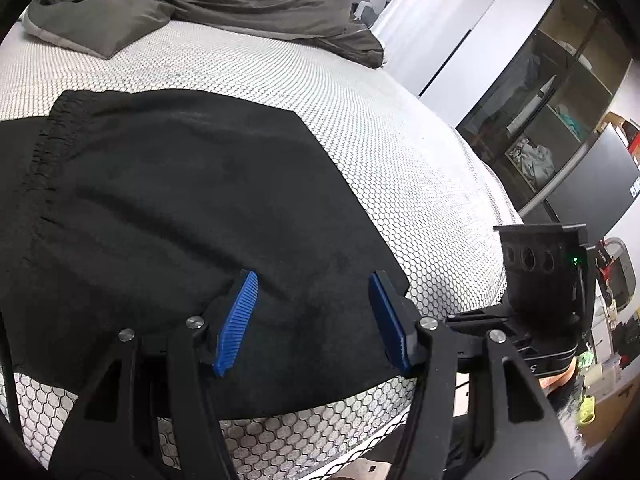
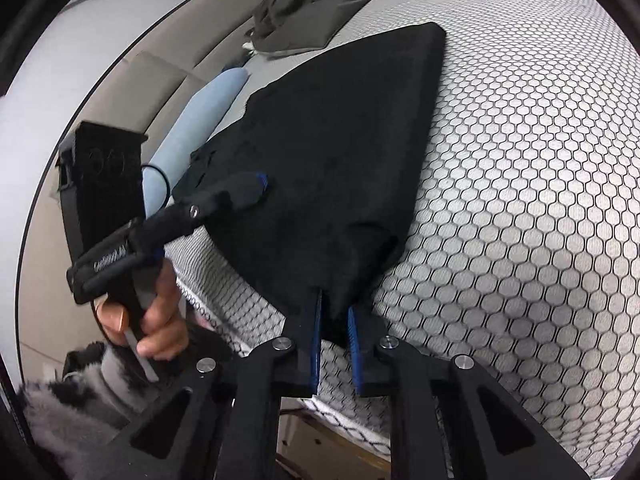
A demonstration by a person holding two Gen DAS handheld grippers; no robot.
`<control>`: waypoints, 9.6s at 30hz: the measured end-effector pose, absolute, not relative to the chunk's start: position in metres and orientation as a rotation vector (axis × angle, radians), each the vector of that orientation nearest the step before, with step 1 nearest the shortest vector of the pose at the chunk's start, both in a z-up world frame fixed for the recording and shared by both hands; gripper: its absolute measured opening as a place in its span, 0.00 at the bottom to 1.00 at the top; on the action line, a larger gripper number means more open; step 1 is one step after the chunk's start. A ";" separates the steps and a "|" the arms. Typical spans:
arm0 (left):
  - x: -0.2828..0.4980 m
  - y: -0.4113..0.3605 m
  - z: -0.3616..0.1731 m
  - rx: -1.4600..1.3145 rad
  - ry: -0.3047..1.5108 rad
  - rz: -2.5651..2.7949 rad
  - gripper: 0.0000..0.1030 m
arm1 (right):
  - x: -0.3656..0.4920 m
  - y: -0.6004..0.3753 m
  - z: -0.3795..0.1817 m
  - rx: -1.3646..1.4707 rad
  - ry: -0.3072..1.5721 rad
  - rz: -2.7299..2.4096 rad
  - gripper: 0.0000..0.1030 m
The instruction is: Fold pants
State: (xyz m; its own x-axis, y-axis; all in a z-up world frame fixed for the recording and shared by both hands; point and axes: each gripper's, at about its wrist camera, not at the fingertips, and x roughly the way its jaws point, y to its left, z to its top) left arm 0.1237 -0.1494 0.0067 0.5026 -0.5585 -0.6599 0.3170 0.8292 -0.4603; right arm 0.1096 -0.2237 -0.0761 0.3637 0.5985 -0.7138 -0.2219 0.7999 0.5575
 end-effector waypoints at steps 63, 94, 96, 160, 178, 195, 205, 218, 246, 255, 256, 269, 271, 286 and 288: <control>0.142 -0.035 0.023 -0.210 0.857 -0.211 0.62 | 0.244 -0.237 -0.054 0.403 0.917 0.099 0.31; 0.184 -0.061 -0.020 -0.075 0.891 -0.305 0.51 | 0.217 -0.139 -0.047 0.034 0.826 0.218 0.34; 0.191 -0.062 -0.033 -0.062 0.911 -0.300 0.49 | 0.215 -0.125 -0.058 0.005 0.869 0.233 0.34; 0.287 -0.014 -0.035 -0.243 0.949 -0.328 0.20 | 0.269 -0.113 -0.044 -0.061 0.927 0.135 0.38; 0.290 -0.017 -0.035 -0.167 0.937 -0.225 0.24 | 0.276 -0.109 -0.029 -0.046 0.904 0.099 0.38; 0.208 -0.052 -0.016 -0.079 0.947 -0.409 0.41 | 0.169 -0.132 0.005 0.061 0.891 0.256 0.41; 0.167 -0.020 -0.003 -0.030 0.891 -0.349 0.33 | 0.137 -0.219 -0.010 -0.138 0.902 -0.017 0.43; 0.150 -0.055 -0.027 0.061 0.928 -0.440 0.38 | 0.148 -0.198 -0.015 -0.121 0.927 0.224 0.43; 0.145 -0.034 -0.018 -0.046 0.930 -0.428 0.39 | 0.100 -0.342 -0.022 0.493 1.022 0.416 0.17; 0.121 0.015 -0.001 -0.135 0.891 -0.280 0.40 | 0.123 -0.320 -0.036 0.340 1.071 0.411 0.25; 0.116 0.025 0.000 -0.157 0.880 -0.257 0.44 | 0.124 -0.323 -0.032 0.354 1.067 0.416 0.30; 0.065 0.215 -0.038 -0.840 0.731 0.257 0.71 | 0.141 -0.326 -0.015 0.400 0.909 0.229 0.57; 0.073 0.229 -0.044 -0.904 0.716 0.264 0.71 | 0.143 -0.308 -0.016 0.380 0.906 0.235 0.59; 0.116 0.232 0.009 -0.734 0.552 0.388 0.00 | 0.151 -0.275 -0.023 0.349 0.903 0.248 0.59; 0.122 0.202 0.041 -0.656 0.517 0.329 0.00 | 0.154 -0.268 -0.024 0.339 0.904 0.253 0.59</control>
